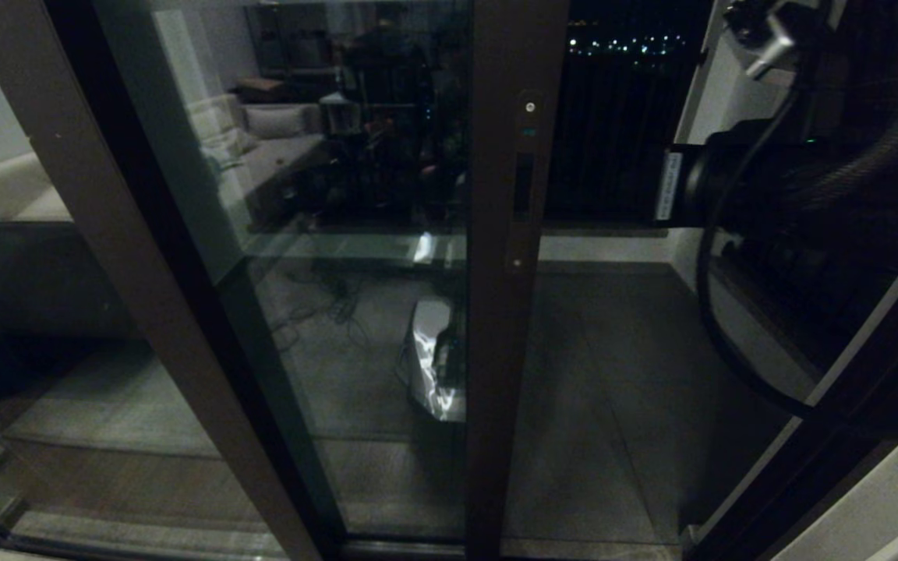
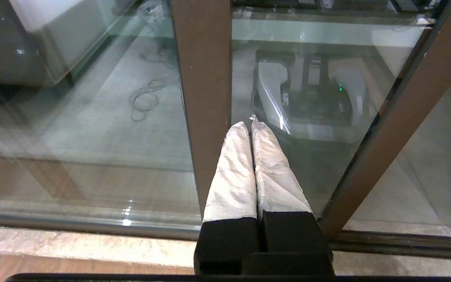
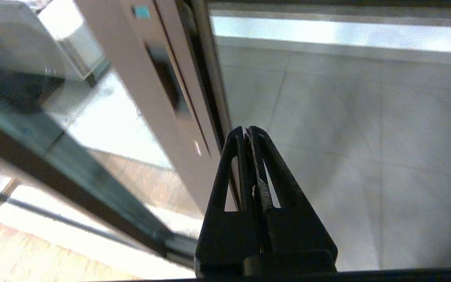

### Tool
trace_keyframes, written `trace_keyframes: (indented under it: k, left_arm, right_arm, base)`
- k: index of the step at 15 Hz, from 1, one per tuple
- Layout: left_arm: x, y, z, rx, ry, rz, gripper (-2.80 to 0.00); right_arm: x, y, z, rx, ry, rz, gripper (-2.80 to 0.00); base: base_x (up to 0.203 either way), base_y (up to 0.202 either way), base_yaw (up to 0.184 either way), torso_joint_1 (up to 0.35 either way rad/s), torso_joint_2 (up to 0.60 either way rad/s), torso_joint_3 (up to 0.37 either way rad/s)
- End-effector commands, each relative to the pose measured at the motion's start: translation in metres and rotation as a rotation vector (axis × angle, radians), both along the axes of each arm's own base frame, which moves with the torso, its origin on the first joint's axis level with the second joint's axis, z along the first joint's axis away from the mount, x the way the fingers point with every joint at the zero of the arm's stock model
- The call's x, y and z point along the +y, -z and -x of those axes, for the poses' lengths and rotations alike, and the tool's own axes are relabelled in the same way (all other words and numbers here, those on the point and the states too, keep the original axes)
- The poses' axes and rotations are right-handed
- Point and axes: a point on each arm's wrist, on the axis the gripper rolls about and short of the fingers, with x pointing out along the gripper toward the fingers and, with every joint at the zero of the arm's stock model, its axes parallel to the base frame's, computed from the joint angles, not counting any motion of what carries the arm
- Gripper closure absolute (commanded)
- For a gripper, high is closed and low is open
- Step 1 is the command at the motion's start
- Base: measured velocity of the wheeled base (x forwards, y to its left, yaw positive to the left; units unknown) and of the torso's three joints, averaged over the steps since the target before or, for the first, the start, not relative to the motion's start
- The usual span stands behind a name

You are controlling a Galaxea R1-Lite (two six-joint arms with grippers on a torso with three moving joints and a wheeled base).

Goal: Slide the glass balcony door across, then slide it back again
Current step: Open the slid door

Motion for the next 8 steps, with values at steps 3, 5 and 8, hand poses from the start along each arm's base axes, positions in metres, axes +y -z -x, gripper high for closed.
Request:
trace_keyframes:
  k: [3,5,8]
  left_arm:
    - [0.0,0.0,0.0,0.002,0.0,0.001,0.0]
    - [0.0,0.0,0.0,0.002,0.0,0.001,0.0]
    - [0.0,0.0,0.0,0.002,0.0,0.001,0.0]
  right_arm:
    - [-0.09,-0.023,0.13,-0.095,0.001,-0.068,0.0]
    - [-0.13,-0.01,0.184,-0.086,0.04,-0.048,0.0]
    - [-0.169,0.016,0.245,-0.056,0.22,0.033,0.0]
  base:
    - [0.0,0.0,0.0,0.0,0.0,0.0]
    - [0.0,0.0,0.0,0.0,0.0,0.0]
    - [0.0,0.0,0.0,0.0,0.0,0.0]
